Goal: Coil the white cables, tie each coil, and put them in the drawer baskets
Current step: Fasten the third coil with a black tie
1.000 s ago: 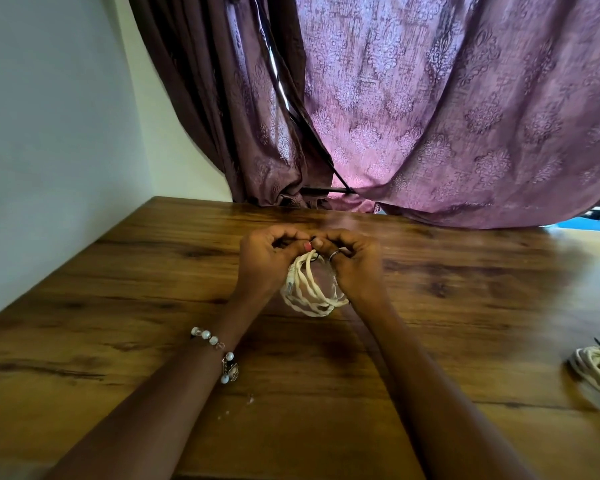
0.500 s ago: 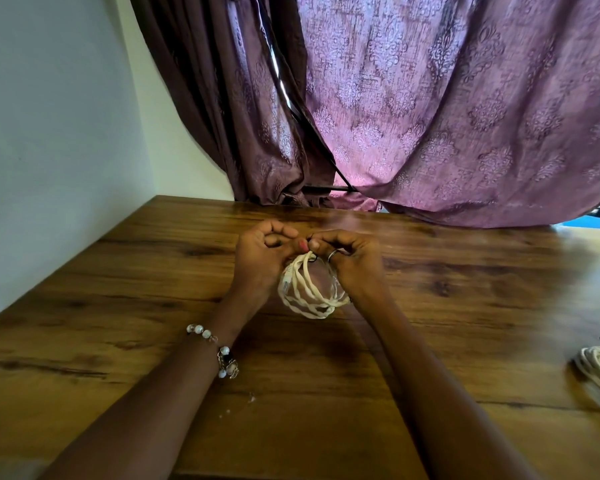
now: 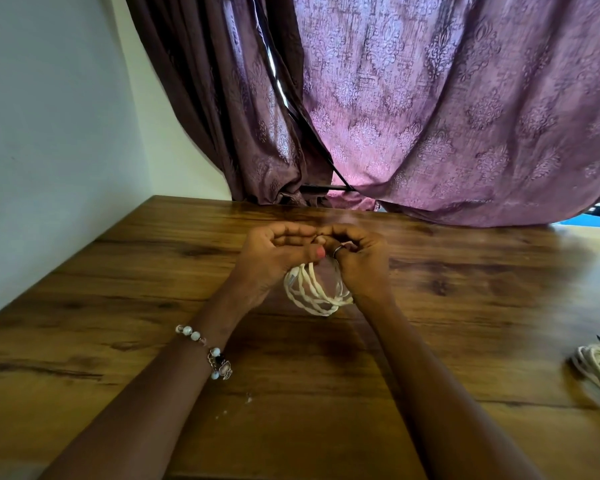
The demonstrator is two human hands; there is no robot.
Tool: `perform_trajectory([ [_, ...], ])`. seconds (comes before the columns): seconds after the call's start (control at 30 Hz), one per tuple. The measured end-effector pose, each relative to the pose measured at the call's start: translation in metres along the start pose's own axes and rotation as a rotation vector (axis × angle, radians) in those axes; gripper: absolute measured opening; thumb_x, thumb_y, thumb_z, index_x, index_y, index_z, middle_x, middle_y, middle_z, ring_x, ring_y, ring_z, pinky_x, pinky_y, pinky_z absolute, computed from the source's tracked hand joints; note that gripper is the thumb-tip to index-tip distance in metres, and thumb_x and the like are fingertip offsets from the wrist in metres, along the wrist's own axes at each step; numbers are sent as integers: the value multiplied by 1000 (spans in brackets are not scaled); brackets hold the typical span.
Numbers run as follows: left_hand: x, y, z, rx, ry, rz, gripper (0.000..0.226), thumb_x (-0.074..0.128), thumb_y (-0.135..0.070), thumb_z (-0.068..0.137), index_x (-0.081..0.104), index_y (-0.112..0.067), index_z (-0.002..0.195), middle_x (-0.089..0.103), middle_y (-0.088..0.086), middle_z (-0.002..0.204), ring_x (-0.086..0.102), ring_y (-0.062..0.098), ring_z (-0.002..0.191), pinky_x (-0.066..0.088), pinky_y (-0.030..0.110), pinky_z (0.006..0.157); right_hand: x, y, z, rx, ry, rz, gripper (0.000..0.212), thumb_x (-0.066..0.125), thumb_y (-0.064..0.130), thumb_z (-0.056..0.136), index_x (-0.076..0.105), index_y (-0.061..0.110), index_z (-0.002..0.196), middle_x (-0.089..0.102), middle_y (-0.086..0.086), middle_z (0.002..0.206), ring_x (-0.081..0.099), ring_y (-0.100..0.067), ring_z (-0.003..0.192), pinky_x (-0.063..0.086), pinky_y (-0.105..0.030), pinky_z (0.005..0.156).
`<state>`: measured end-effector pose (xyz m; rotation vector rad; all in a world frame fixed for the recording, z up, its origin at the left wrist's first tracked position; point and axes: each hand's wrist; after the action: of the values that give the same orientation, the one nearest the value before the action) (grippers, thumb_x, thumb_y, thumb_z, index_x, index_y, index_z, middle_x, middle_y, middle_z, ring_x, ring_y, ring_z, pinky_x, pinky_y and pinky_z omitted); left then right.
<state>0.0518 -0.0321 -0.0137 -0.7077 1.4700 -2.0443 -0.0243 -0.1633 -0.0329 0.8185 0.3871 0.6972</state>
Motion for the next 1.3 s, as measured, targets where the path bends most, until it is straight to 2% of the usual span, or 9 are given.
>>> perform_trajectory([
  [0.17, 5, -1, -3, -32, 7, 54, 30, 76, 5, 69, 69, -1, 98, 73, 11, 92, 70, 20, 85, 58, 32, 78, 0, -8, 3, -14, -29, -67, 15, 67, 3, 79, 72, 16, 85, 71, -2, 79, 68, -21, 76, 57, -41, 69],
  [0.3, 9, -2, -4, -101, 17, 39, 23, 71, 8, 75, 63, 4, 96, 72, 9, 70, 69, 16, 60, 56, 24, 55, 2, -5, 2, -59, -19, -144, 19, 63, -6, 80, 68, 12, 81, 67, 4, 75, 63, -7, 71, 52, -24, 64],
  [0.4, 8, 0, -5, -85, 68, 123, 15, 67, 3, 81, 66, -3, 95, 73, 13, 73, 69, 17, 62, 54, 23, 54, 0, -4, 0, -103, 40, -193, 14, 60, -4, 81, 67, 9, 79, 64, 6, 73, 59, 0, 67, 46, -15, 61],
  [0.53, 9, 0, -7, -87, 58, 151, 14, 62, 1, 87, 62, -4, 100, 71, 7, 64, 66, 12, 51, 49, 20, 44, -1, -5, 1, -110, 120, -220, 15, 59, -7, 81, 65, 6, 79, 64, 4, 73, 58, -2, 67, 44, -15, 60],
  [0.67, 12, -1, -8, -88, 49, 127, 20, 57, 1, 90, 57, -8, 108, 68, 13, 77, 65, 7, 52, 46, 18, 38, 1, -8, 3, -134, 105, -287, 20, 63, -9, 77, 67, 10, 79, 67, 0, 78, 63, -12, 75, 48, -16, 64],
  [0.9, 13, 12, 2, 7, -28, 173, 24, 50, -1, 95, 61, -21, 92, 69, 2, 79, 65, 10, 68, 52, 29, 64, 0, -5, 3, -181, 7, -290, 19, 66, -5, 75, 70, 13, 77, 66, 7, 76, 64, -8, 74, 49, -17, 65],
  [1.07, 12, 18, 7, 104, -89, 239, 11, 54, -10, 94, 64, -12, 99, 69, 1, 77, 64, 3, 60, 47, 16, 51, 0, 0, 3, -135, -23, -236, 24, 63, -11, 75, 70, 11, 78, 66, 8, 72, 62, 1, 67, 47, -13, 61],
  [1.2, 11, 20, 11, 209, -138, 286, 19, 65, -18, 88, 71, -7, 102, 74, 8, 83, 69, 17, 69, 56, 29, 62, 1, 5, 3, -33, -36, -138, 24, 60, -14, 77, 70, 7, 78, 68, 3, 72, 63, -2, 68, 48, -16, 62],
  [1.3, 11, 19, 12, 250, -137, 259, 19, 69, -15, 85, 72, -10, 102, 74, 3, 88, 71, 17, 75, 56, 26, 66, 1, 6, 4, 25, -27, -63, 13, 65, -11, 79, 70, 1, 79, 68, -3, 75, 63, -4, 71, 49, -15, 64],
])
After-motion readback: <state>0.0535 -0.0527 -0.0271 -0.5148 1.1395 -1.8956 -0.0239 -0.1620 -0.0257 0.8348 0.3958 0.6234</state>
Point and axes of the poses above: each hand's wrist, its own z-axis towards the middle knuckle, its own x-axis out of the palm, y = z × x
